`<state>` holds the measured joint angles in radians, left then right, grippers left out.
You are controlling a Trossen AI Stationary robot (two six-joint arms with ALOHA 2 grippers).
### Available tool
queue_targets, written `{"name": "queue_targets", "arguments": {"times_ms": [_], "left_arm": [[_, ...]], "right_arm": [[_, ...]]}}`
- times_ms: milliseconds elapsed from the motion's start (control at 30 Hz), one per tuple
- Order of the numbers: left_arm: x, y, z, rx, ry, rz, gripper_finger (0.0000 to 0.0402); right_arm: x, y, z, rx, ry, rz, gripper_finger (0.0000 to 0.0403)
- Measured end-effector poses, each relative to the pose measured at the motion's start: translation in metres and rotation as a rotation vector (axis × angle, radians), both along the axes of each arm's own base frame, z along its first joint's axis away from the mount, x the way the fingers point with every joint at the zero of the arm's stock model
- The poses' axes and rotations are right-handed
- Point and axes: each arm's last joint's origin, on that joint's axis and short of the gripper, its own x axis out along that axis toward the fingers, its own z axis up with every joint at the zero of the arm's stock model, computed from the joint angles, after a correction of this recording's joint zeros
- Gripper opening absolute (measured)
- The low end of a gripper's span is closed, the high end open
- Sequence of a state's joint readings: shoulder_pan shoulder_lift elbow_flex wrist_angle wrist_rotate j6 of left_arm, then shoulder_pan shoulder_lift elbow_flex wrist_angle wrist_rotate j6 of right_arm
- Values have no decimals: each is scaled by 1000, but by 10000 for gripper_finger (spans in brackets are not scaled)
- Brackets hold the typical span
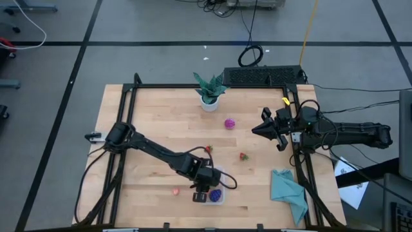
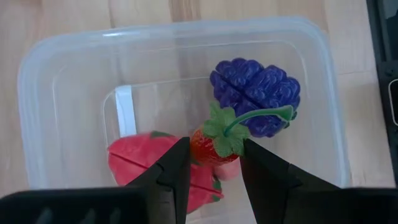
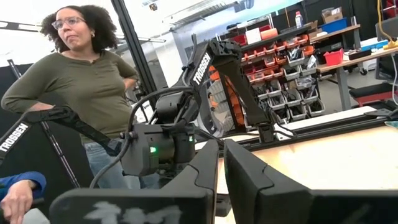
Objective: Pick and placing Produce into tupperware
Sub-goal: Put the left red strawberry into the transparent container
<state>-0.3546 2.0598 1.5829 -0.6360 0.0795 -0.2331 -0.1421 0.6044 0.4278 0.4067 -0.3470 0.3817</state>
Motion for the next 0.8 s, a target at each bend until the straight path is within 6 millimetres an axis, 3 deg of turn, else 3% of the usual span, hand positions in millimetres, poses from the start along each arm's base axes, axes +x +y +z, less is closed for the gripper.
{"name": "queue_targets", "arguments": {"times_ms": [800], "left_arm": [[-4,-15,-2,-10,1,-5,122]], "right_arm": [[0,0,0,-1,0,0,18]]}}
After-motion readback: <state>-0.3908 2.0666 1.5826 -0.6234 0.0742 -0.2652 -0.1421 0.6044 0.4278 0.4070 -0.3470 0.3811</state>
